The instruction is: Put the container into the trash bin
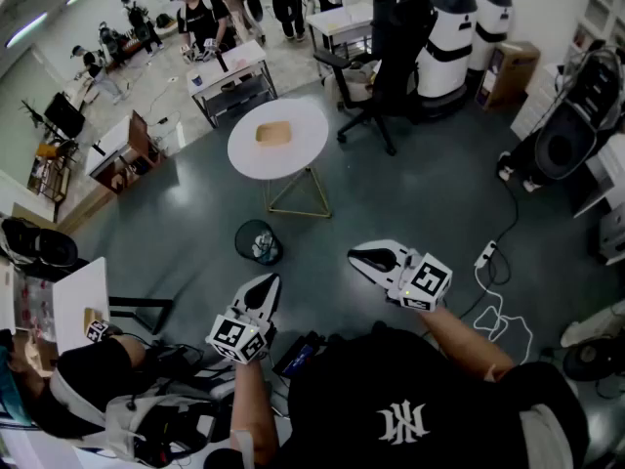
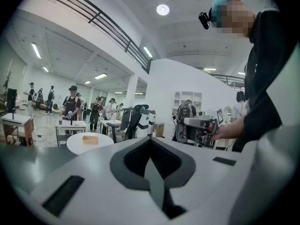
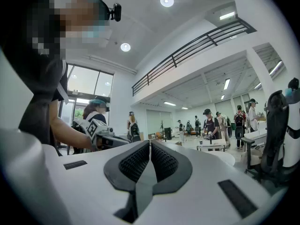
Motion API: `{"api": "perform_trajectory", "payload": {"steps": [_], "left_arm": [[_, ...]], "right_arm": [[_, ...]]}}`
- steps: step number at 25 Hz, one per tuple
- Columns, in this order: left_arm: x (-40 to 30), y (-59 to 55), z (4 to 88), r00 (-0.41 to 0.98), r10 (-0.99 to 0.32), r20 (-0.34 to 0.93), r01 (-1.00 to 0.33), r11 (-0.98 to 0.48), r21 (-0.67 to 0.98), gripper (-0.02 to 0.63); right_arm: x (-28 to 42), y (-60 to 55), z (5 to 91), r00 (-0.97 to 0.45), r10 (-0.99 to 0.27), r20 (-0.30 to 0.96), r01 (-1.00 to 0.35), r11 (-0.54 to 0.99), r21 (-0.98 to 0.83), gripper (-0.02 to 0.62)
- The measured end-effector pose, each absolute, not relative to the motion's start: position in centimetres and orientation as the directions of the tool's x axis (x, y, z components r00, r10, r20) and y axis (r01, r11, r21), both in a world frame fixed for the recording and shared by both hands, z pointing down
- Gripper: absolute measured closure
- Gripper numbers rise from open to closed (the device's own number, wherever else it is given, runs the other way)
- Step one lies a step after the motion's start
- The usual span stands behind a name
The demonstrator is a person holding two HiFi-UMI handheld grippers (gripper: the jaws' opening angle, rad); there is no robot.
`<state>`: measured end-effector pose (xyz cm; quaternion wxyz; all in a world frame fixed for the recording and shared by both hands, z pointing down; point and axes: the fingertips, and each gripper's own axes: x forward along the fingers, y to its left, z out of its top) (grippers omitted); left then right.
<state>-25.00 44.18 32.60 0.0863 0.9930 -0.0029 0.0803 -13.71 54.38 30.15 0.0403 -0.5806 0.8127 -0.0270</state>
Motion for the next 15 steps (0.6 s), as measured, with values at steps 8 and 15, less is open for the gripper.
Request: {"api": "perform_trajectory", "payload": {"steps": [8,15], "left_arm": [[-22.4,45.2,32.9,0.987,0.034,0.154,0.006,-0.984,0.18,0.607],[-20.2,46.3,33.5,0.987,0.007,0.16,-0.024,-0.982,0.188,0.607]], "right_arm": [[-11.5,55.2,31.1,-0.302,-0.953,-0.028,-0.946,0.303,-0.117,0.554],[-8.8,56.2,31.4,-0.306,-0.951,-0.043,-0.938,0.309,-0.155,0.553]]}}
